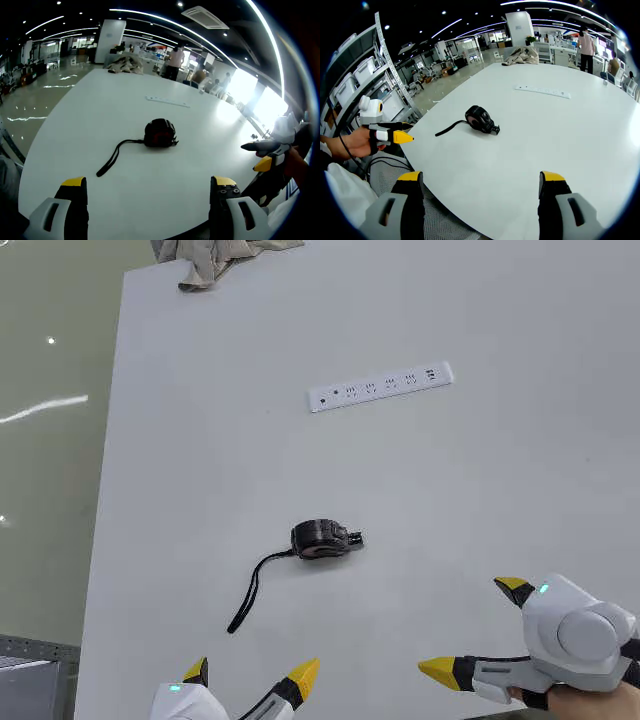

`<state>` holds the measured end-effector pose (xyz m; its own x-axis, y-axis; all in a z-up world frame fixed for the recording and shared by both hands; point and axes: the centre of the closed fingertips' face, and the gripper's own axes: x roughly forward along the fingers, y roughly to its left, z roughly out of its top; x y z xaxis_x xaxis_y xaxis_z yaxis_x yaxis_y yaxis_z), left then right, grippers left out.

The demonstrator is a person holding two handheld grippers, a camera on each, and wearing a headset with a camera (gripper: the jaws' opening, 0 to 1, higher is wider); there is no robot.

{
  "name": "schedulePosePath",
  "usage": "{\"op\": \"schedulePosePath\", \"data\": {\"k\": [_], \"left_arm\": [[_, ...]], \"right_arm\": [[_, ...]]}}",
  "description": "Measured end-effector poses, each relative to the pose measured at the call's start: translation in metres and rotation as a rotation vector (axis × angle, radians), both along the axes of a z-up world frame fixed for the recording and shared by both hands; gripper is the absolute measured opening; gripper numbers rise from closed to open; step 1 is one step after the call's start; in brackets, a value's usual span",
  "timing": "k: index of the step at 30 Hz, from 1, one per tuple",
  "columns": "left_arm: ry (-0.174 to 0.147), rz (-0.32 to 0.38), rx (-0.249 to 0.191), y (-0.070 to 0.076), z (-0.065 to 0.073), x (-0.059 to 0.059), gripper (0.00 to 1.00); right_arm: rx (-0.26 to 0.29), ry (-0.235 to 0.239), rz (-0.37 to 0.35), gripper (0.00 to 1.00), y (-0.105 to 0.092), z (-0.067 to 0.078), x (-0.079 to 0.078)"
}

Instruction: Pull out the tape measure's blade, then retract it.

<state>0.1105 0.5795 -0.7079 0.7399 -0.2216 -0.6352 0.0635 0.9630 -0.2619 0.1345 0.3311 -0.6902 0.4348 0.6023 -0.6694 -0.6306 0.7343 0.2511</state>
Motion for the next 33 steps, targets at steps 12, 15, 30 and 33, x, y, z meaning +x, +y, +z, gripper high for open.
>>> {"op": "schedulePosePath", "data": {"k": [12,15,30,33], "left_arm": [[0.002,-0.005,-0.002,-0.0018,-0.0002,0.0025,1.0],[0.002,-0.004,0.0,-0.0008,-0.001,0.0022,1.0],[-0.002,-0.007,0.001,-0.0028,0.0022,0.0042,1.0],[-0.003,-0.007,0.001,-0.0031,0.0021,0.0051,1.0]], "right_arm": [[-0.002,0.003,-0.01,0.99,-0.0038,-0.001,-0.0014],[-0.001,0.002,-0.011,0.99,-0.0039,-0.0004,-0.0014],[-0.016,-0.009,-0.003,0.99,-0.0034,-0.0004,0.0013],[-0.019,-0.01,0.0,0.98,-0.0031,-0.0012,0.0016]]}}
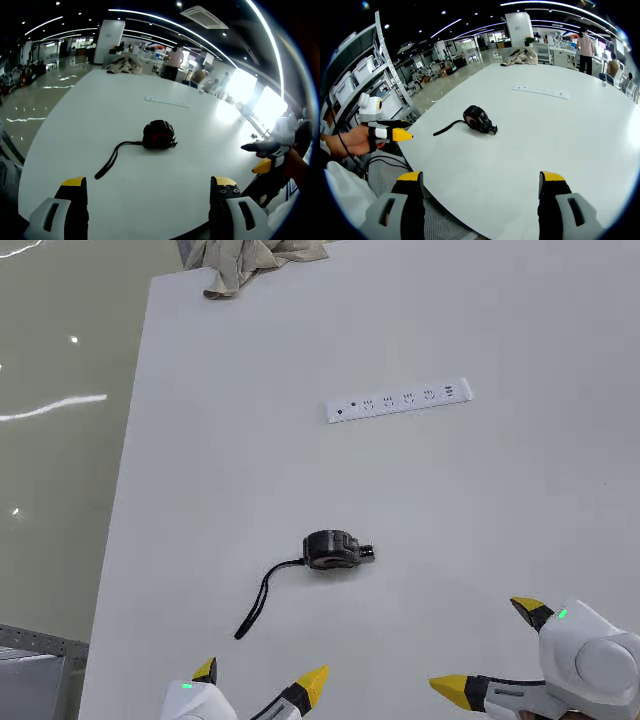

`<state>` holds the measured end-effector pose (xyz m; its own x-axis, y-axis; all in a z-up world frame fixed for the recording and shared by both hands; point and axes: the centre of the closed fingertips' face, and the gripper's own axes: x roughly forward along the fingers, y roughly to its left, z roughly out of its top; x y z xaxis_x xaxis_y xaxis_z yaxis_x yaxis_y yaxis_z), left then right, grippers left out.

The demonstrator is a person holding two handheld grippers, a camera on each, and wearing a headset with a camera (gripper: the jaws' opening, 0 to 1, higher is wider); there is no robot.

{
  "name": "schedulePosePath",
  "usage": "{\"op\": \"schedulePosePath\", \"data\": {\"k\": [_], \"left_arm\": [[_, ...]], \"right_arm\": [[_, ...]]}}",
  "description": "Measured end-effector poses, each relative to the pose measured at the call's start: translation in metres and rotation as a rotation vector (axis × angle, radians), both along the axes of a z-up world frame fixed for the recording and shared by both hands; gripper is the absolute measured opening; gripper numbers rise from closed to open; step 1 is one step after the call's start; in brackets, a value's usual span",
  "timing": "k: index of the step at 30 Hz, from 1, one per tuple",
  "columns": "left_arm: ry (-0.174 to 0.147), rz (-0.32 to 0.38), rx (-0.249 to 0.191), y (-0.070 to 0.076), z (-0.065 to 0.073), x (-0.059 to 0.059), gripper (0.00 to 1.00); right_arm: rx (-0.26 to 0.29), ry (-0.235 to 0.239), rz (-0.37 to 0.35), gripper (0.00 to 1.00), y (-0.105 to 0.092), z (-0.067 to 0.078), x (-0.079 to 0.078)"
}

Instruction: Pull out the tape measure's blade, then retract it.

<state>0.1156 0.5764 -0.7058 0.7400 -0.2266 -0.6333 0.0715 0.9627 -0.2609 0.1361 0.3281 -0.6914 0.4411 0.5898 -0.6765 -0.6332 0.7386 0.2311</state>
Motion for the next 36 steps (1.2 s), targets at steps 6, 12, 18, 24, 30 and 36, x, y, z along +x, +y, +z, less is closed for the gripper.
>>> {"op": "schedulePosePath", "data": {"k": [6,12,18,24,30,36], "left_arm": [[-0.001,-0.005,0.001,-0.002,0.0,0.003,1.0],[-0.002,-0.009,-0.002,-0.004,-0.001,0.006,1.0],[-0.001,-0.016,0.001,-0.005,-0.003,0.01,1.0],[-0.001,-0.026,0.004,-0.007,-0.006,0.015,1.0],[-0.004,-0.041,0.008,-0.011,-0.01,0.021,1.0],[-0.003,-0.052,0.013,-0.014,-0.014,0.026,1.0]], "right_arm": [[-0.007,-0.004,0.011,0.99,0.002,-0.001,0.002],[-0.013,-0.008,0.02,0.98,0.003,-0.003,0.006],[-0.019,-0.01,0.029,0.98,0.004,-0.005,0.01],[-0.026,-0.009,0.038,0.98,0.006,-0.009,0.013],[-0.024,-0.004,0.05,0.98,0.008,-0.013,0.015],[-0.03,-0.005,0.06,0.98,0.01,-0.017,0.019]]}}
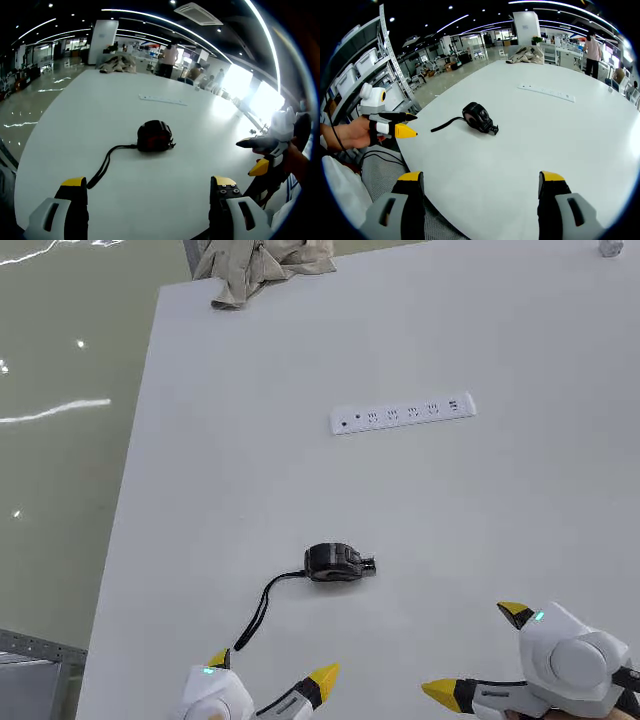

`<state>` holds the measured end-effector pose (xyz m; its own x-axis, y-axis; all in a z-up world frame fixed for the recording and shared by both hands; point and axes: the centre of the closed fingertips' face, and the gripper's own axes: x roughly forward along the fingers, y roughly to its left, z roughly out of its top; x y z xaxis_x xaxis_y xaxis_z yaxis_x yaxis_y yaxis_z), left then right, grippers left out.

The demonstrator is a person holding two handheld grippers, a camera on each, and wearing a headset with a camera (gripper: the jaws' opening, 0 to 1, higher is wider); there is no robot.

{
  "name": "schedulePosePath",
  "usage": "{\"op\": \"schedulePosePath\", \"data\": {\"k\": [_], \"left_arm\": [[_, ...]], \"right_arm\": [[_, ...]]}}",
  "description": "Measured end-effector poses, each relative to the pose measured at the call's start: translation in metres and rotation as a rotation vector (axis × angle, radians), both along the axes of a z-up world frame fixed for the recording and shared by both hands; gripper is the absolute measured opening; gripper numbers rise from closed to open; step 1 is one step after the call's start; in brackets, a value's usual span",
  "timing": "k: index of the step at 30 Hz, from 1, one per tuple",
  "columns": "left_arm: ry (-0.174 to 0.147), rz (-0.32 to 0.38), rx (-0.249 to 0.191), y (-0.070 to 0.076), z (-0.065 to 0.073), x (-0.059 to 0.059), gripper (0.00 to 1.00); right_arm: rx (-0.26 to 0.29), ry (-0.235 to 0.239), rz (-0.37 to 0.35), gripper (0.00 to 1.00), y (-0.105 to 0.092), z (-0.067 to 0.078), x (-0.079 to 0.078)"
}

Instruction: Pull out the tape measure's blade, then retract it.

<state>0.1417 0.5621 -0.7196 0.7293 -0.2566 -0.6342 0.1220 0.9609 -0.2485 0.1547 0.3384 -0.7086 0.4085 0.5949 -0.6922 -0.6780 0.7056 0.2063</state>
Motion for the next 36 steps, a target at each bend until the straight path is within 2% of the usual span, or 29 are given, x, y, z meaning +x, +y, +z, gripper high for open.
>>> {"op": "schedulePosePath", "data": {"k": [15,24,36], "left_arm": [[0.0,-0.03,0.003,-0.008,-0.008,0.007,1.0],[-0.014,-0.05,0.003,-0.011,-0.01,0.015,1.0],[-0.011,-0.078,0.011,-0.012,-0.017,0.024,1.0]], "right_arm": [[-0.003,-0.003,0.022,0.97,0.007,-0.01,0.009],[-0.018,-0.001,0.036,0.97,0.009,-0.019,0.014],[-0.021,-0.004,0.068,0.96,0.019,-0.024,0.024]]}}
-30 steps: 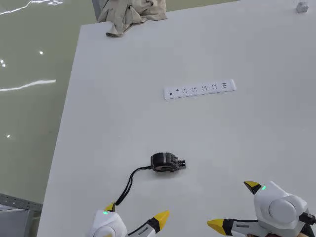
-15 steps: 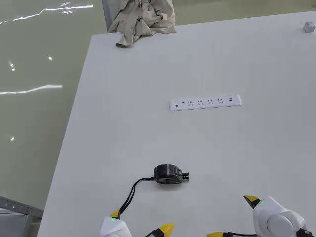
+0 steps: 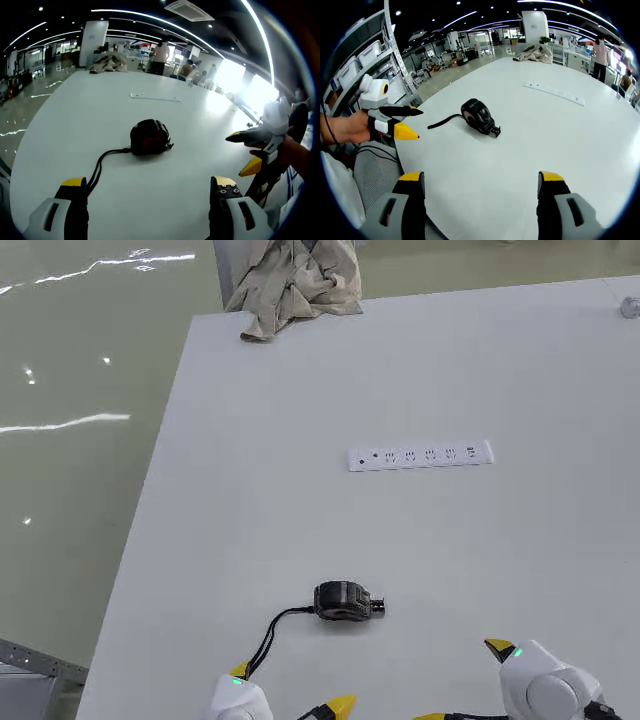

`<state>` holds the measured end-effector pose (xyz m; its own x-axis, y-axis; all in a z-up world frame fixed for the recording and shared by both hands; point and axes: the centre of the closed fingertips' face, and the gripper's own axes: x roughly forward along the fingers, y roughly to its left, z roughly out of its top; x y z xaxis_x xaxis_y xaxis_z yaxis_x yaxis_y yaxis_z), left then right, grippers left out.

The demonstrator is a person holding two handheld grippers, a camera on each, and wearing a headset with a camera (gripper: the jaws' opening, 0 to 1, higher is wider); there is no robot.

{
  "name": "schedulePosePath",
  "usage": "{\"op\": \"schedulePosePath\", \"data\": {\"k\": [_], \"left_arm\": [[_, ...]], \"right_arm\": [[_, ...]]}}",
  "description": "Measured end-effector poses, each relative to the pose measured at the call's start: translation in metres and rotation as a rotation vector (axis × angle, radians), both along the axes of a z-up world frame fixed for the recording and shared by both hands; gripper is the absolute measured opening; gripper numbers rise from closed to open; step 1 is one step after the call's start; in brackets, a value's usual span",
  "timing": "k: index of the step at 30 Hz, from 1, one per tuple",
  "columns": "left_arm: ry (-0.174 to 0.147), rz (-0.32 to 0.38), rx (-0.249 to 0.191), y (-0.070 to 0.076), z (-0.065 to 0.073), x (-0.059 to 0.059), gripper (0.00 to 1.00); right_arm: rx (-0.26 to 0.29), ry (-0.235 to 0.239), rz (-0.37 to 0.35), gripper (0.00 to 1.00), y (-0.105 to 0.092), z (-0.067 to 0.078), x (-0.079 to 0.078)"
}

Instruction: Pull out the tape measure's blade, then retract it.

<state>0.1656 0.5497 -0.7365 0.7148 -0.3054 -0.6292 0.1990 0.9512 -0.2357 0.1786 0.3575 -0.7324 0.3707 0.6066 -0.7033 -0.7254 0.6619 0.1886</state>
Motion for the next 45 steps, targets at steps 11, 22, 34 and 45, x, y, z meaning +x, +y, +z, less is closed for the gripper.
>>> {"op": "schedulePosePath", "data": {"k": [11,22,34,45], "left_arm": [[-0.009,-0.03,0.025,0.002,-0.004,0.012,1.0],[-0.02,-0.063,0.045,0.001,-0.009,0.023,1.0],[-0.094,-0.156,0.094,-0.005,-0.008,0.038,0.99],[-0.135,-0.263,0.124,-0.008,-0.013,0.055,0.97]], "right_arm": [[-0.023,-0.011,0.043,0.95,0.006,-0.008,0.012],[-0.052,-0.02,0.079,0.93,0.007,-0.016,0.019],[-0.109,-0.064,0.167,0.9,0.012,-0.025,0.031],[-0.111,-0.123,0.264,0.85,0.025,-0.034,0.043]]}}
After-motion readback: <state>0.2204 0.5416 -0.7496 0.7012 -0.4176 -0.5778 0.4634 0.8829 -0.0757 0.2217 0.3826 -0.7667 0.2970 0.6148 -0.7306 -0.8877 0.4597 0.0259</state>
